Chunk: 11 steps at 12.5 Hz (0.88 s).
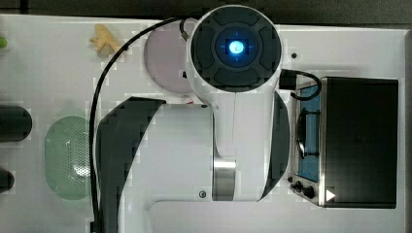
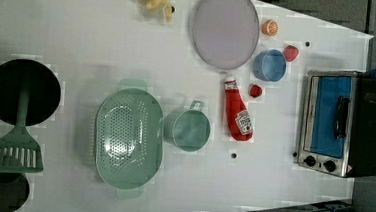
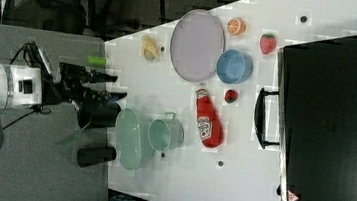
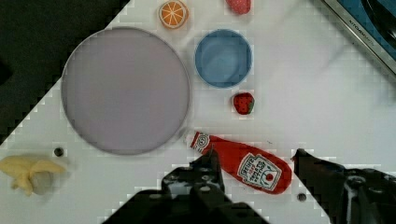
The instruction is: Pick Ketchup from the table and place it in strainer.
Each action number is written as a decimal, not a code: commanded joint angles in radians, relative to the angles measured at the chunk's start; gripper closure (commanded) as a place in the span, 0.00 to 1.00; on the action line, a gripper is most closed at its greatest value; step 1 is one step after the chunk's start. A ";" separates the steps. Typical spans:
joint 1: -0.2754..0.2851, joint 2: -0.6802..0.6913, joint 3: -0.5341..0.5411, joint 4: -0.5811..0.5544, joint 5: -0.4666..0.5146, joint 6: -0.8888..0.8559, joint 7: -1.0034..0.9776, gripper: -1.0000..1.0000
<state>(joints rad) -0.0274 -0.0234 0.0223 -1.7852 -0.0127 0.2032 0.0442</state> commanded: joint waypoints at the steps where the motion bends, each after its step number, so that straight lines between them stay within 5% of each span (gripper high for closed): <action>1: -0.102 -0.237 0.062 -0.109 0.043 -0.179 -0.032 0.21; 3: -0.101 -0.223 0.063 -0.116 0.043 -0.178 -0.032 0.00; 8: -0.096 -0.136 0.082 -0.180 0.043 -0.100 -0.058 0.00; 11: -0.094 -0.080 0.099 -0.229 0.043 0.037 -0.270 0.00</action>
<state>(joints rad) -0.1226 -0.1262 0.1004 -1.9678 0.0184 0.2527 -0.0983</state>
